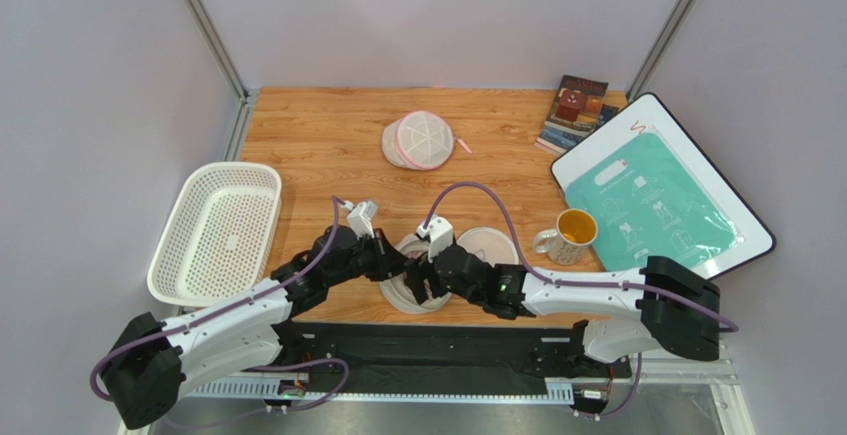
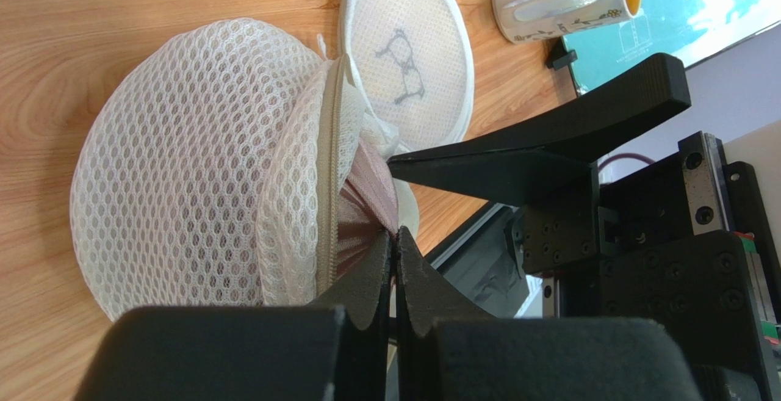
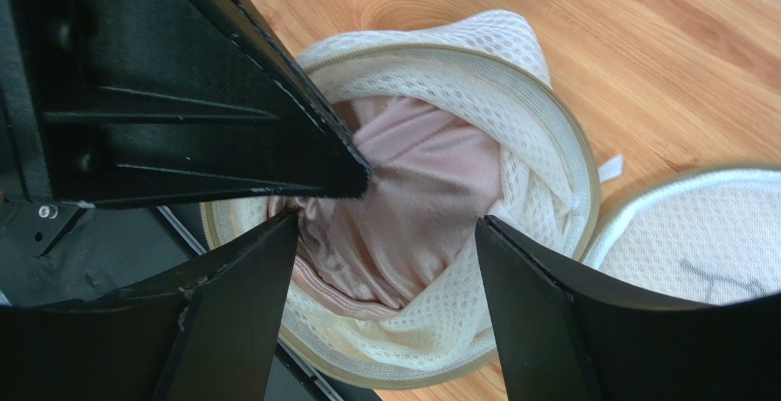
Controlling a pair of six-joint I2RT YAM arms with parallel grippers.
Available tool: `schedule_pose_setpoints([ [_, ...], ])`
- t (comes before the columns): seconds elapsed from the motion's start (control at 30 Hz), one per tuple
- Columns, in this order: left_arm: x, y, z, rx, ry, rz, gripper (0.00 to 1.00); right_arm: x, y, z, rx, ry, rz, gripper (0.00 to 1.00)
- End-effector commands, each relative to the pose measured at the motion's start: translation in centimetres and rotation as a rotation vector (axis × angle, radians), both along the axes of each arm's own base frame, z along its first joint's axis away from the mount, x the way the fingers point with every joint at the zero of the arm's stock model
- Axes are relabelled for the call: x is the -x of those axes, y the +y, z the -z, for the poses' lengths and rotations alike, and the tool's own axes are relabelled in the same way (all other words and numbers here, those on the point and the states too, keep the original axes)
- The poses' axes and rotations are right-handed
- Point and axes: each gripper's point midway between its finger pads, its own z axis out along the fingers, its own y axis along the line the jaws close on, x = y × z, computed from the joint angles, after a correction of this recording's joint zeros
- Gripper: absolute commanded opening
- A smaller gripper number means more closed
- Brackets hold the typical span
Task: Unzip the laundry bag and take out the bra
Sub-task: Pick up the bra from the laundry bag.
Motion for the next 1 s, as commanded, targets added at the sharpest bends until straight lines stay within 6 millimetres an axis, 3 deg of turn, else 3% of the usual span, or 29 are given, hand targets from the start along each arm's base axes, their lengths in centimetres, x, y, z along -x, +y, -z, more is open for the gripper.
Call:
schedule_pose_setpoints([
  [0.0, 0.0, -0.9, -2.0, 0.081, -0.026, 0.023, 0.0, -0.8, 2.8, -2.9, -0.098, -0.061, -0.05, 0.75],
  [0.17, 0.1, -1.2, -2.3, 0.088, -0.026, 0.043, 0.0, -0.5, 3.0, -2.4, -0.086, -0.058, -0.069, 0.68],
  [0.33, 0.4, -1.4, -2.0, 0.081, -0.025, 0.066, 0.0, -0.9, 2.6, -2.1, -0.066, -0.062, -0.049, 0.49],
  [0.4, 0.4, -1.4, -1.9, 0.068, -0.035, 0.077, 0.0, -0.9, 2.4, -1.9, -0.05, -0.053, -0.035, 0.35],
  [0.43, 0.5, -1.2, -1.5, 0.046, -0.028, 0.081, 0.09, -1.0, 2.2, -1.7, -0.046, -0.047, -0.018, 0.28],
  [0.47, 0.3, -1.3, -2.1, 0.042, -0.043, 0.084, 0.38, -1.0, 1.9, -1.5, -0.037, -0.042, -0.008, 0.15],
  [0.53, 0.3, -0.7, -1.7, -0.027, -0.052, 0.097, 0.65, -1.3, 1.4, -1.5, -0.03, -0.043, 0.02, 0.07],
  [0.57, 0.0, -0.8, -2.8, -0.035, -0.082, 0.101, 0.79, -1.3, 1.2, -1.3, -0.022, -0.034, 0.033, 0.05],
  [0.6, 0.3, -0.1, -2.1, -0.101, -0.077, 0.112, 0.82, -1.3, 1.0, -1.2, -0.018, -0.032, 0.043, 0.03],
  [0.63, -0.4, 0.1, -3.1, -0.119, -0.109, 0.098, 0.84, -1.4, 0.8, -1.2, -0.015, -0.033, 0.054, 0.0],
  [0.77, -0.9, 2.4, -3.4, -0.231, -0.149, 0.044, 0.84, -1.5, 0.1, -1.1, -0.016, -0.027, 0.083, 0.0],
  [0.9, -1.3, 4.7, -2.4, -0.313, -0.156, -0.035, 0.84, -1.5, -0.2, -1.2, -0.02, -0.028, 0.09, 0.0],
  [0.97, -1.1, 4.9, -1.5, -0.336, -0.14, -0.032, 0.83, -1.4, -0.2, -1.2, -0.018, -0.025, 0.088, 0.0],
])
